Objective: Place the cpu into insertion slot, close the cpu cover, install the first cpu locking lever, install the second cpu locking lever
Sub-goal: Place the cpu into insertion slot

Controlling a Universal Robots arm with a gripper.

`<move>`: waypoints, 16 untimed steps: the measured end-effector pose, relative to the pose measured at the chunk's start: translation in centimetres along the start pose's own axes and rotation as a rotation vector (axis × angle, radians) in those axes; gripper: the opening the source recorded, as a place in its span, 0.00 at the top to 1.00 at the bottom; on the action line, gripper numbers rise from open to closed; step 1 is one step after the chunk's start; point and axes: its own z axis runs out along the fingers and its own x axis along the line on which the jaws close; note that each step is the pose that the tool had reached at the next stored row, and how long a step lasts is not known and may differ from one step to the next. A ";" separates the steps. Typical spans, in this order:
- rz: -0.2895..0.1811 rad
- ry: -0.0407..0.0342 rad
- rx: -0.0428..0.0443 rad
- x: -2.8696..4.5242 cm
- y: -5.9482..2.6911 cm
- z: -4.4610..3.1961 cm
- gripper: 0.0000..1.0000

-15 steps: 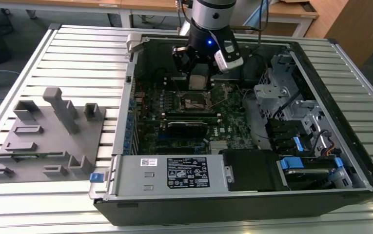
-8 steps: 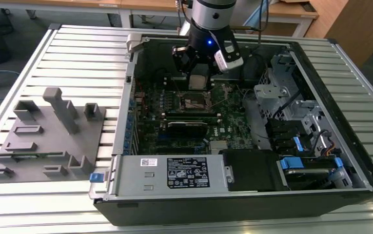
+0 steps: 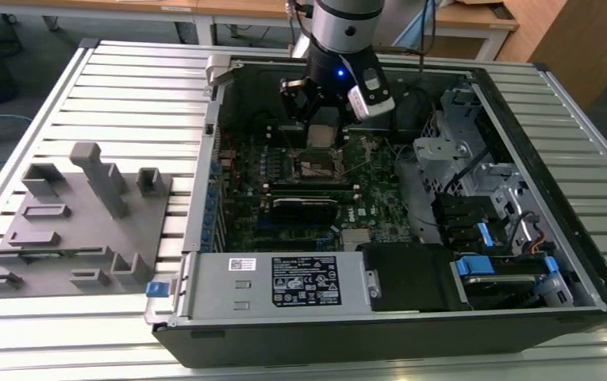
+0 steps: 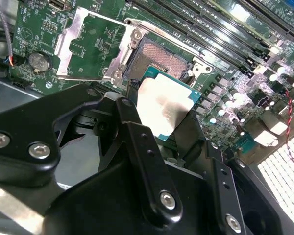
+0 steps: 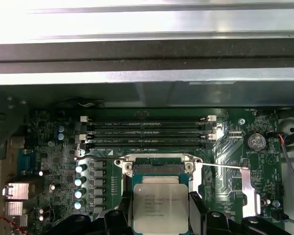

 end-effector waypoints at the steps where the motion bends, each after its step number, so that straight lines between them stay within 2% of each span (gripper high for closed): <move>1: 0.000 0.0000 0.0001 0.00 -0.01 0.12 0.46; 11: 0.000 -0.0001 0.0015 -0.01 -0.11 1.24 0.46; 16: 0.000 0.0001 0.0022 -0.01 -0.12 1.35 0.46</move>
